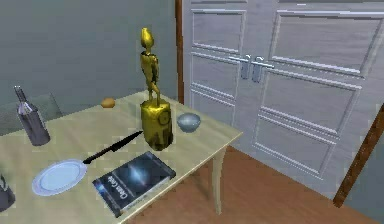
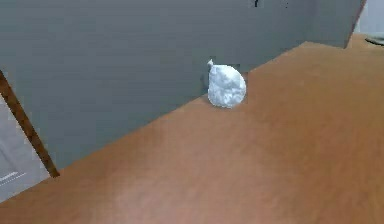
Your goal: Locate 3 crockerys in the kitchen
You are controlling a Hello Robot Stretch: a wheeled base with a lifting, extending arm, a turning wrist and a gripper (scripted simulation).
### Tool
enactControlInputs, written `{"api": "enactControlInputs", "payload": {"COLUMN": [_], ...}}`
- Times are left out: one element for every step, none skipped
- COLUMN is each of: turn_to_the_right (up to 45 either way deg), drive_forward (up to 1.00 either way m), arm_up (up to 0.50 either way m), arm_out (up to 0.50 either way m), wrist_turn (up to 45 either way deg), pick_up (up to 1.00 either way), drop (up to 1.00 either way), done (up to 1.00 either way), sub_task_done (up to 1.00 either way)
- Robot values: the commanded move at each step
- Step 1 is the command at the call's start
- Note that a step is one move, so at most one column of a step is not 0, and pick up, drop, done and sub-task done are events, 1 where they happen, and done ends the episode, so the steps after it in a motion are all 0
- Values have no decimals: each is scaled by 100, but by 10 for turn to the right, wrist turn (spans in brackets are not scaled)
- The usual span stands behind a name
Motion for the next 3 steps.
{"api": "enactControlInputs", "payload": {"turn_to_the_right": [-450, -450, -330], "drive_forward": [0, 0, 0], "arm_up": [0, 0, 0], "arm_out": [0, 0, 0], "wrist_turn": [0, 0, 0], "pick_up": [0, 0, 0], "drop": [0, 0, 0], "done": [0, 0, 0], "sub_task_done": [0, 0, 0]}}
